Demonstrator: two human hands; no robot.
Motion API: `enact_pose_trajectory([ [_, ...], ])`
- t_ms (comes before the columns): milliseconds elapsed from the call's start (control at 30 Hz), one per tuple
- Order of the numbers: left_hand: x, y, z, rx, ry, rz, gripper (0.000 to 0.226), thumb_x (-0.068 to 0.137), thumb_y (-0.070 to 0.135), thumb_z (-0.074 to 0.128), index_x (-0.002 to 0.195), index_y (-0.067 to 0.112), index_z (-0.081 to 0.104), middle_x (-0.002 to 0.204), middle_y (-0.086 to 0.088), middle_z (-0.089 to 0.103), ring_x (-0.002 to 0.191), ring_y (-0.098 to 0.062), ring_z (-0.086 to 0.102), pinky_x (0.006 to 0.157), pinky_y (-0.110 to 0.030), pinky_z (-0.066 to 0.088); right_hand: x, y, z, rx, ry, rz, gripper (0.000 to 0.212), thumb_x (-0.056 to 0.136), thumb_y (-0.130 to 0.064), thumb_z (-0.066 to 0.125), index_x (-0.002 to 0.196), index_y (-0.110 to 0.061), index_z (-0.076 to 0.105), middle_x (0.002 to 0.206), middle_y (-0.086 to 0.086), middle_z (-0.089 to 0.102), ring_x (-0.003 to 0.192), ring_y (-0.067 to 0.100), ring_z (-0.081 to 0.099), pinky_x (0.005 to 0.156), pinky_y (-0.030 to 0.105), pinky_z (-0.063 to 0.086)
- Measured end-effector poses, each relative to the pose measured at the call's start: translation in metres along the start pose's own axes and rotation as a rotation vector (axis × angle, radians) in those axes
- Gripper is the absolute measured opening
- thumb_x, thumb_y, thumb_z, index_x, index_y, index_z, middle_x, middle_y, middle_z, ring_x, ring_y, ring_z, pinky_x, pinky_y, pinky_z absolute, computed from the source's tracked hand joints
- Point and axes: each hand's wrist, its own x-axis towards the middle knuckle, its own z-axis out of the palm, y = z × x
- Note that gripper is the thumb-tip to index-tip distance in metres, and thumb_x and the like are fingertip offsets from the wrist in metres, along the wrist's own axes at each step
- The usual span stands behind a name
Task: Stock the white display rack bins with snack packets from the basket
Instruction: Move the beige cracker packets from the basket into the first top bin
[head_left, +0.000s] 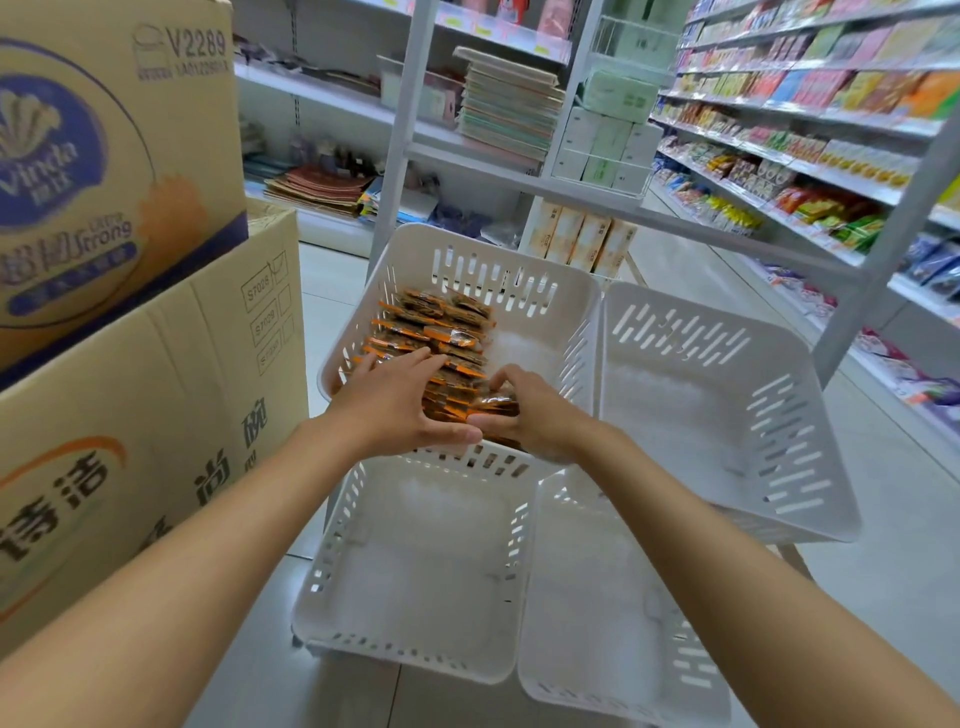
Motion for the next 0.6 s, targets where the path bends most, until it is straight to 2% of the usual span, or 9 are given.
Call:
enact_pose_trajectory([
  [33, 0.0, -0.001, 0.001, 0.002, 0.002, 0.0, 0.123, 0.055, 0.093, 0.035, 0.158, 0.028, 0.016, 0.166, 0.004, 0.012, 0.152, -0.015, 0.013, 0.124, -0.046, 0.001, 0.001, 0.001, 0.002, 0.068, 0.007, 0.0, 0.063, 0.083, -0.044, 0.074, 0.131, -0.022, 0.04, 0.137, 0.004, 0.048, 0.114, 0.019, 0.054, 0.095, 0.032, 0.048],
  [100, 0.001, -0.002, 0.001, 0.005, 0.005, -0.002, 0.124, 0.054, 0.094, 0.034, 0.158, 0.028, 0.017, 0.166, 0.004, 0.013, 0.152, -0.015, 0.014, 0.124, -0.047, 0.001, 0.001, 0.0, -0.005, 0.135, -0.045, 0.038, 0.072, 0.083, -0.043, 0.074, 0.138, -0.021, 0.034, 0.134, 0.0, 0.049, 0.114, 0.018, 0.054, 0.088, 0.025, 0.048],
  [167, 0.001, -0.002, 0.001, 0.008, 0.005, -0.002, 0.124, 0.054, 0.094, 0.034, 0.158, 0.028, 0.017, 0.165, 0.004, 0.014, 0.152, -0.015, 0.014, 0.124, -0.047, 0.002, 0.004, -0.002, -0.013, 0.036, -0.121, 0.098, 0.071, 0.088, -0.046, 0.069, 0.142, -0.02, 0.031, 0.129, -0.001, 0.051, 0.11, 0.017, 0.054, 0.078, 0.023, 0.044],
  [233, 0.001, -0.001, 0.001, 0.008, 0.008, -0.002, 0.125, 0.053, 0.094, 0.034, 0.158, 0.028, 0.017, 0.165, 0.003, 0.014, 0.152, -0.016, 0.015, 0.124, -0.047, 0.003, 0.008, 0.0, -0.011, -0.027, -0.121, 0.106, 0.068, 0.087, -0.048, 0.069, 0.139, -0.021, 0.036, 0.13, 0.0, 0.053, 0.11, 0.02, 0.055, 0.084, 0.029, 0.045],
  [300, 0.0, -0.001, 0.0, 0.003, 0.009, -0.003, 0.125, 0.052, 0.094, 0.034, 0.157, 0.028, 0.018, 0.165, 0.003, 0.014, 0.152, -0.016, 0.015, 0.124, -0.047, 0.003, 0.01, 0.0, -0.005, 0.008, -0.059, 0.086, 0.07, 0.083, -0.048, 0.074, 0.137, -0.021, 0.039, 0.139, 0.004, 0.049, 0.117, 0.021, 0.053, 0.091, 0.03, 0.046],
  [433, 0.001, 0.0, 0.001, -0.006, 0.011, -0.005, 0.125, 0.052, 0.094, 0.034, 0.157, 0.028, 0.018, 0.165, 0.003, 0.015, 0.151, -0.016, 0.015, 0.124, -0.048, 0.004, 0.011, 0.0, -0.004, 0.021, -0.044, 0.102, 0.098, 0.079, -0.049, 0.077, 0.153, -0.016, 0.023, 0.154, 0.008, 0.03, 0.136, 0.026, 0.04, 0.107, 0.035, 0.039],
  [533, 0.0, 0.001, 0.001, -0.008, 0.024, -0.007, 0.124, 0.053, 0.094, 0.035, 0.157, 0.028, 0.019, 0.165, 0.004, 0.016, 0.151, -0.016, 0.016, 0.124, -0.049, 0.004, 0.009, -0.001, -0.008, 0.247, -0.057, 0.125, 0.1, 0.079, -0.038, 0.08, 0.155, -0.018, 0.019, 0.154, 0.008, 0.033, 0.133, 0.025, 0.043, 0.105, 0.033, 0.041],
  [600, -0.001, 0.001, 0.0, -0.021, 0.025, -0.007, 0.123, 0.054, 0.093, 0.037, 0.157, 0.027, 0.02, 0.165, 0.004, 0.017, 0.151, -0.016, 0.016, 0.124, -0.049, 0.004, 0.005, -0.003, -0.008, 0.202, -0.087, 0.106, 0.097, 0.081, -0.036, 0.079, 0.155, -0.018, 0.02, 0.156, 0.006, 0.031, 0.135, 0.023, 0.04, 0.104, 0.029, 0.038],
])
